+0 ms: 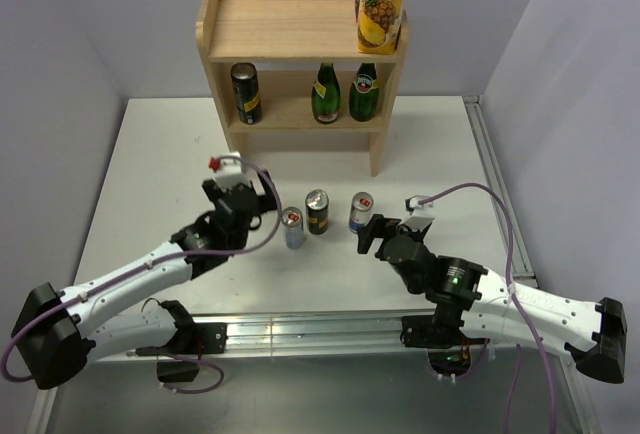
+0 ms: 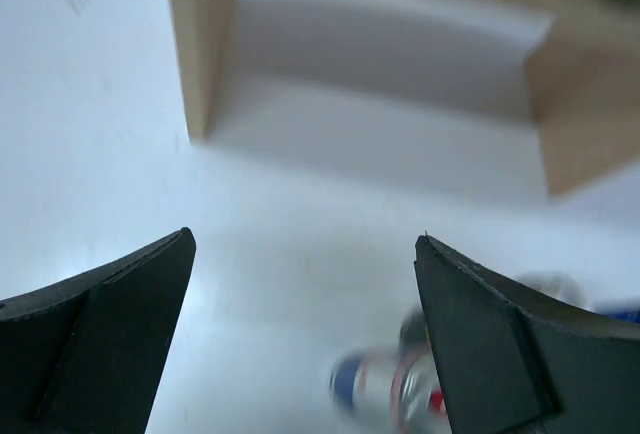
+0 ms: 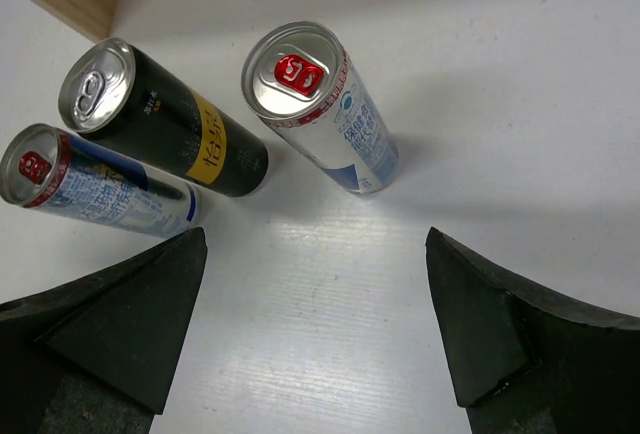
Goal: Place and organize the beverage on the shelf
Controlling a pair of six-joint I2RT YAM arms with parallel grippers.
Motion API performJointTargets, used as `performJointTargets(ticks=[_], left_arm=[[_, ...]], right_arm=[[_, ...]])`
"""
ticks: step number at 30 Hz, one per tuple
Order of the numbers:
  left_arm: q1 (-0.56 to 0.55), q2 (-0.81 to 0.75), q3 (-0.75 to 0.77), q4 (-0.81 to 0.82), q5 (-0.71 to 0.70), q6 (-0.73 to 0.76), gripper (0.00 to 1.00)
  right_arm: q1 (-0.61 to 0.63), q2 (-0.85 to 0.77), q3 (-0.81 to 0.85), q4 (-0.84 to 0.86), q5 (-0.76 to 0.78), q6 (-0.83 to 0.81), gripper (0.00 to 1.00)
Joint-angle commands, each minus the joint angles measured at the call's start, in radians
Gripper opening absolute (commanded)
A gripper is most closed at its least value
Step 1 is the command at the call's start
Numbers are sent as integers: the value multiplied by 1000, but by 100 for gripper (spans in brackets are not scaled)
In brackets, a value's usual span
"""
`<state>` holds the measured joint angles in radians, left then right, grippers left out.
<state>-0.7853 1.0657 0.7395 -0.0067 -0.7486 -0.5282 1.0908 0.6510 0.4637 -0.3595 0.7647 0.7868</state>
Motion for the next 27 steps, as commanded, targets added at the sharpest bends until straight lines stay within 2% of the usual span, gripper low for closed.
performJointTargets(ticks=[1,3,4,7,10,15,17,20,23,24,27], left_arm=[[-136,-36,-120,-114,-9,-185,99],[-205,-55,-175,-131,-37,-269,99],[-283,-62,-189,-150,-82,-301,99],[-426,-82,-229,-223,-141,-435,99],[-524,-66,-255,-255,-193,-519,99],[-607,-7,-175,-474,-307,-694,99],[-649,11,-152,-496,-321,-722,99],[-663,34,-190,-374,-290,-661,99],[-661,86,-235,-182,-258,-599,99],[-663,126,-238,-114,-267,-595,99],[-663,194,-235,-41,-316,-566,99]], right_arm=[[9,4,24,13,10,-3,98],[9,7,21,11,8,2,98],[9,9,20,8,8,8,98],[9,6,3,11,4,20,98],[11,9,-5,16,2,25,98],[14,22,-2,16,1,29,98],[14,22,0,11,2,32,98],[14,19,0,8,7,34,98],[14,19,-8,13,5,35,98],[15,21,-10,14,5,40,98],[15,25,-19,19,1,46,98]])
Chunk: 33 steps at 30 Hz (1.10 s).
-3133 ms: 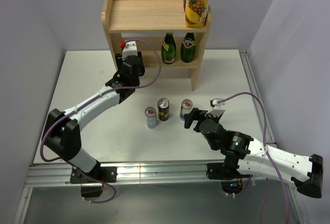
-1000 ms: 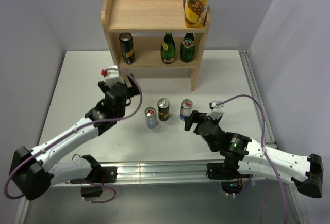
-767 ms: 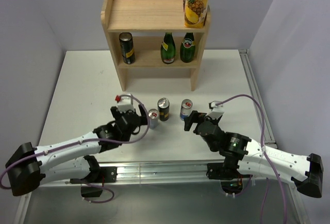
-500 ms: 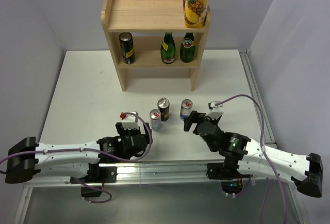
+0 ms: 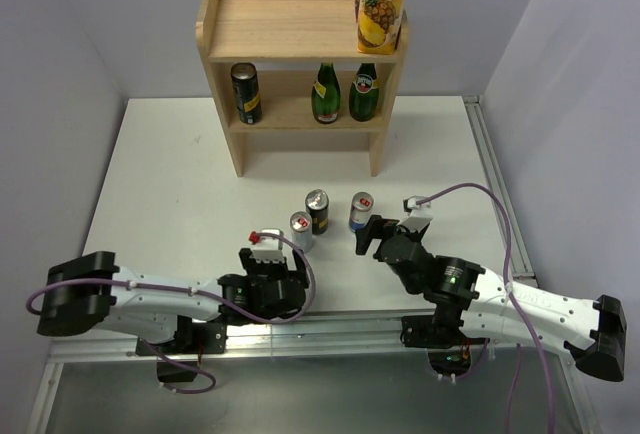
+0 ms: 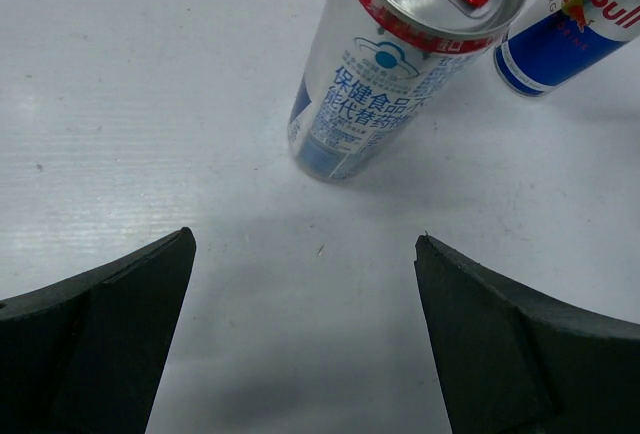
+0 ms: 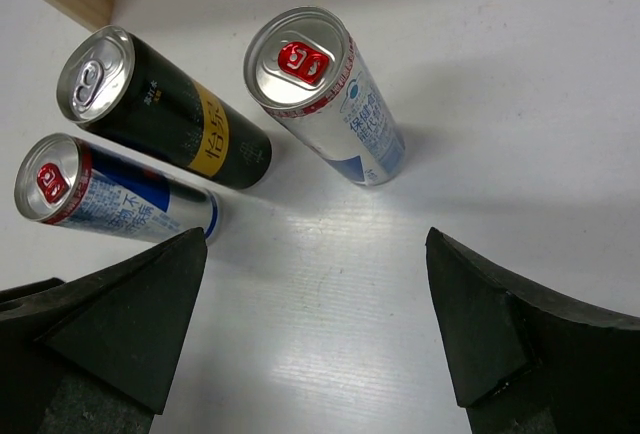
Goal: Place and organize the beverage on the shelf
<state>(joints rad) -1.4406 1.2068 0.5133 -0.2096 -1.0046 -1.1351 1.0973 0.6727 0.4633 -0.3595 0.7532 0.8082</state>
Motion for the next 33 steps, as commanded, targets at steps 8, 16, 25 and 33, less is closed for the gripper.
performJointTargets(ticks=[8,16,25,33], left_arm=[[60,322,-13,601,-77,273,99],[209,477,30,772,-3,426,99],[275,516,56,823,14,483,63],[295,418,73,670,-20,453,0]], right_arm=[[9,4,-32,30,15,28,98],[9,-22,-37,4,31,23,98],[9,-15,-34,-12,43,20,98],[9,-7,-25,-7,41,13,98]])
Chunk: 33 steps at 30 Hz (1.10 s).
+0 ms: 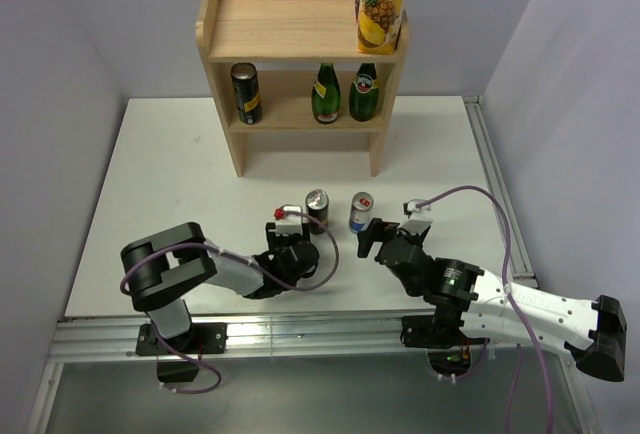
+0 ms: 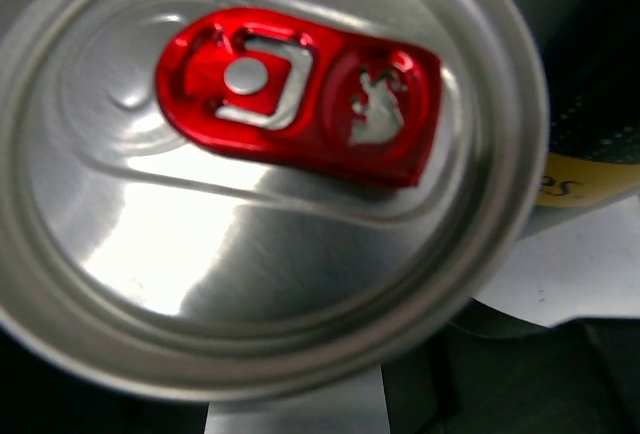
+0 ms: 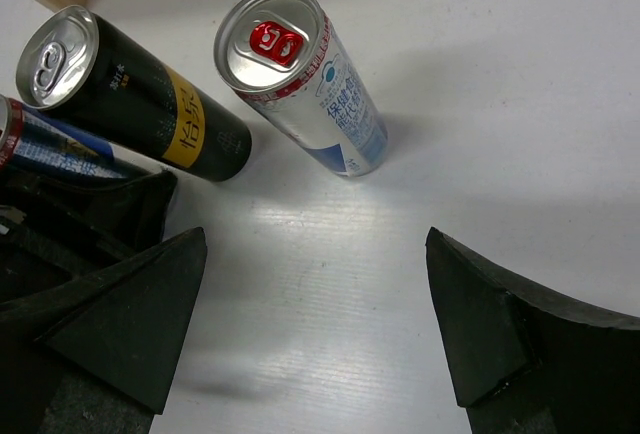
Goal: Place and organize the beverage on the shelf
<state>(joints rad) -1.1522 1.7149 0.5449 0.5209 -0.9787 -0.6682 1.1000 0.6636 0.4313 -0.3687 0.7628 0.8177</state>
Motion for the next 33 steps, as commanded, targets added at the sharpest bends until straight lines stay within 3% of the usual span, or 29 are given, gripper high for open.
performJointTargets(ticks=[1,5,7,11,14,20,28,33], left_arm=[[6,-110,52,-100,-49,-16,0],[6,-300,125,-442,-67,-51,0],[6,-383,177,-518,-77,-50,0],[28,-561,320,-686,-63,54,0],[71,-594,523,-736,-52,224,0],[236,-545,818,-697,98,467,0],[488,-309,1226,-800,323,526,0],[540,-175,1436,-834,356,562,0]], right_arm=[[6,1,10,1,32,0,98],[6,4,12,11,32,-8,98],[6,11,7,22,29,-9,98],[6,33,4,54,21,-9,98],[6,53,3,77,13,-8,98],[6,65,12,93,1,-8,97],[8,54,4,91,7,0,97],[6,18,-8,65,16,5,97]])
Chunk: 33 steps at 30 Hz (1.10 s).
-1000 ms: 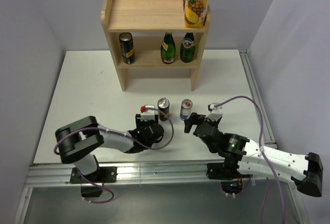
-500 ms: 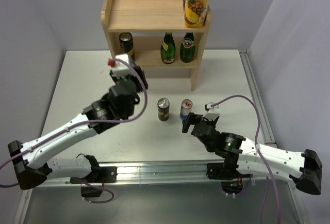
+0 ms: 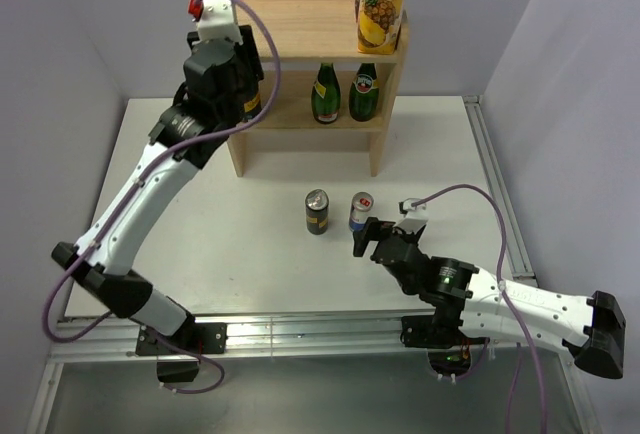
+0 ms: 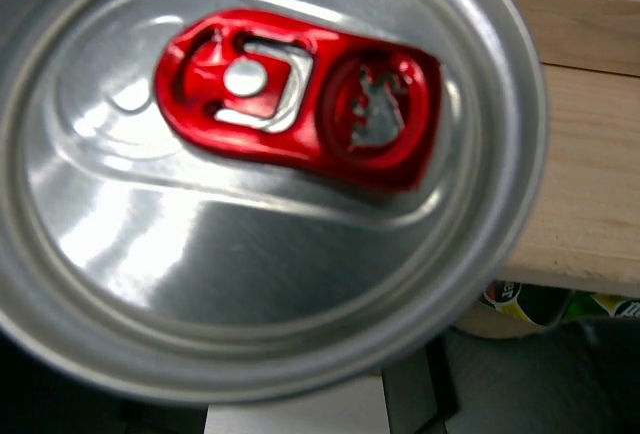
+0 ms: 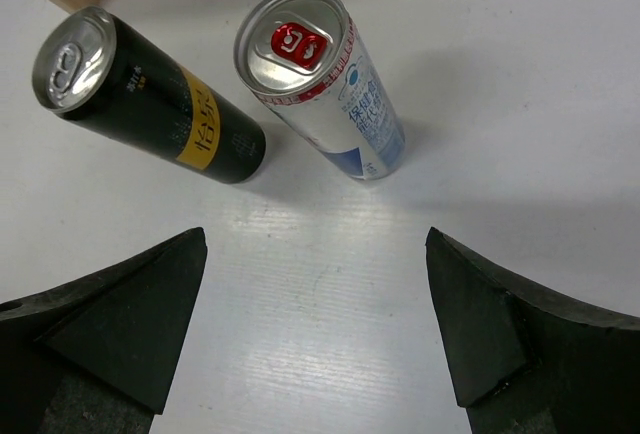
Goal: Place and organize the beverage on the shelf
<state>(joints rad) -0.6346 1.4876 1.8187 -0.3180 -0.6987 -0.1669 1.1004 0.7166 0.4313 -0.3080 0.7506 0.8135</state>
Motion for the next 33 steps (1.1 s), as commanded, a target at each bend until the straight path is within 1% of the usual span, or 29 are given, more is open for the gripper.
performJointTargets(ticks=[1,3,4,7,13,17,21,27,30,31,33], left_arm=[[30,74,192,-7,77,66,0],[48,114,249,-38,90,70,0],[53,150,304,-46,84,75,0],[58,203,384,-58,82,93,0],[73,272,478,-81,79,110,0],[107,275,443,-90,103,69,0],[133,250,343,-49,108,58,0],[167,278,341,-79,133,24,1],[171,278,327,-78,137,18,13],[173,275,318,-73,142,18,31],[176,264,295,-58,148,20,49]], right_arm=[[6,-45,-12,1,32,9,97],[7,-62,-26,-5,32,10,97],[6,-71,-31,-8,30,13,97],[7,-85,-35,-11,26,13,97],[7,-69,-32,-6,26,9,97],[7,-60,-29,0,26,4,97],[7,-60,-29,-2,24,4,97],[6,-54,-26,-5,24,6,97],[6,-51,-25,-6,24,7,97],[6,-49,-25,-6,26,7,97],[6,-49,-25,-6,27,9,97]])
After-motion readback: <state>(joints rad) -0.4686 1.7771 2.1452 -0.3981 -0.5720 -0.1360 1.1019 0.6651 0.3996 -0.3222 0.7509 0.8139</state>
